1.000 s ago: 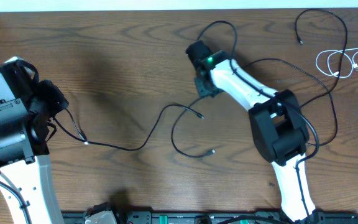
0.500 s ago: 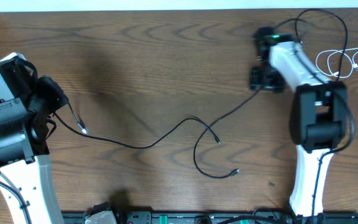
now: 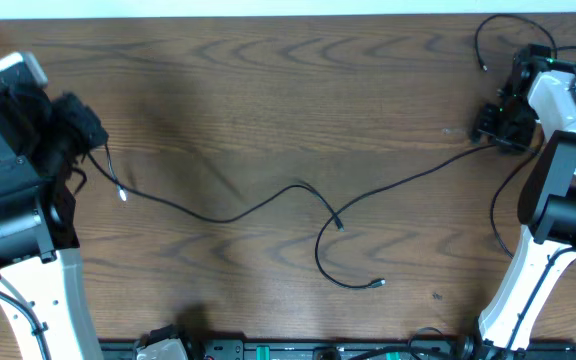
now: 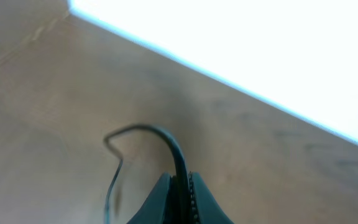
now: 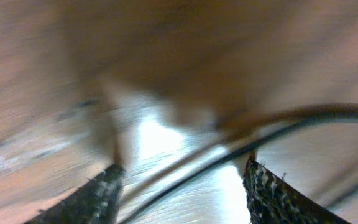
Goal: Untangle cables
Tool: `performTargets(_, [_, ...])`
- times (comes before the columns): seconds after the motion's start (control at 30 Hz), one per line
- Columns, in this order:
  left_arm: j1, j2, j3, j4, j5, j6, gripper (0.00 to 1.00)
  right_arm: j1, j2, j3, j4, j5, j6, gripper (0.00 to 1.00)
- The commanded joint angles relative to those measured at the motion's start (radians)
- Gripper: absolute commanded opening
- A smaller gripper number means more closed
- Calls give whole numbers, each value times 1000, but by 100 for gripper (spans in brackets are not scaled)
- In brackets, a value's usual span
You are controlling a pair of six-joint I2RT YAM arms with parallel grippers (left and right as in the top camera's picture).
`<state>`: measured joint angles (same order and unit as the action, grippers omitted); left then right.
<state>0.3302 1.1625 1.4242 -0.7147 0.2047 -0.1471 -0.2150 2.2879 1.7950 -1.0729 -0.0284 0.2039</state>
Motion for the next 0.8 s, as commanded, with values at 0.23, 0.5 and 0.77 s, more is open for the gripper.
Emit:
performTargets(0.23, [-2,-5,98,79,282,231,8,163,-350,5,2,-282,-222,68])
performTargets(0.5, [0,46,98,-5,277,399,7,395,-345,-5,-123,-281,-237,68])
performTargets(0.77, [0,177,98,-193,274,513,7,583,-338,-40,-219,-150,-37,67])
